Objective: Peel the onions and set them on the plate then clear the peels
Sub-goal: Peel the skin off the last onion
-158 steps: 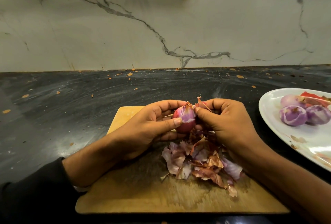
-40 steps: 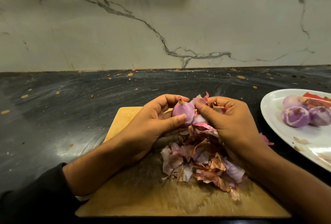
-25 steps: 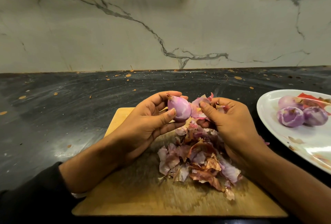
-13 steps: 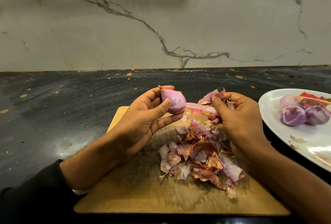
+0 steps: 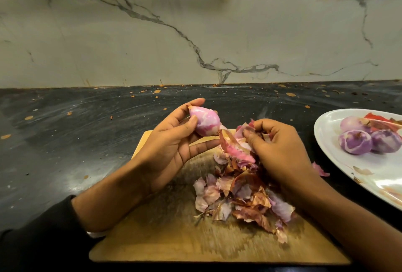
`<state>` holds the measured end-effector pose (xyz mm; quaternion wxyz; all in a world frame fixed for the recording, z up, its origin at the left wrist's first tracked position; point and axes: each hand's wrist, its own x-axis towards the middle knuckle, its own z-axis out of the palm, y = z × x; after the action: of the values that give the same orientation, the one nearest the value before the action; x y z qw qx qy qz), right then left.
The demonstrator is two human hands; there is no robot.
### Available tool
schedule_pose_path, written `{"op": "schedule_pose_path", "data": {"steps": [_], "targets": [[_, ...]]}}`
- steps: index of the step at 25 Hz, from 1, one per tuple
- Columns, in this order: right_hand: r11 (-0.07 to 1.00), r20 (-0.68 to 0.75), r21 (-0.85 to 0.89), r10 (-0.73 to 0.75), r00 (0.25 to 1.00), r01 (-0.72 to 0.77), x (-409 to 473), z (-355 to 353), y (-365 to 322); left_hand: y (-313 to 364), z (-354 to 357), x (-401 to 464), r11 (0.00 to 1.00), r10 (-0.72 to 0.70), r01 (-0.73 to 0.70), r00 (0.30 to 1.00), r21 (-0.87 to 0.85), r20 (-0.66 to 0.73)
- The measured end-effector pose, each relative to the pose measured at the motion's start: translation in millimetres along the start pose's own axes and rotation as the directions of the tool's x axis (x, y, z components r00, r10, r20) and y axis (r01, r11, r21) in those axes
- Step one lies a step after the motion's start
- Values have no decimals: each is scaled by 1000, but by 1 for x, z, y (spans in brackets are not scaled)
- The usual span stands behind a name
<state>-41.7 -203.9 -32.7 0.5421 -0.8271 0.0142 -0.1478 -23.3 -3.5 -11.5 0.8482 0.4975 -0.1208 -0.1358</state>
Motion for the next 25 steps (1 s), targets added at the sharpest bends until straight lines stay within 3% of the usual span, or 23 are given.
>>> {"op": "schedule_pose_path", "data": {"steps": [9, 17, 20, 25], "targets": [[980, 37, -34, -193, 981, 194, -11, 3, -15, -5, -2, 0, 993, -35, 39, 999, 111, -37], [986, 39, -26, -163, 986, 164, -9, 4, -12, -5, -3, 0, 979, -8, 1, 999, 206, 37], [987, 133, 72, -149, 980, 140, -11, 7, -14, -6, -5, 2, 979, 6, -18, 998, 204, 59], [982, 235, 44, -189, 953, 184, -13, 10, -15, -5, -4, 0, 979, -8, -3, 998, 203, 54]]}}
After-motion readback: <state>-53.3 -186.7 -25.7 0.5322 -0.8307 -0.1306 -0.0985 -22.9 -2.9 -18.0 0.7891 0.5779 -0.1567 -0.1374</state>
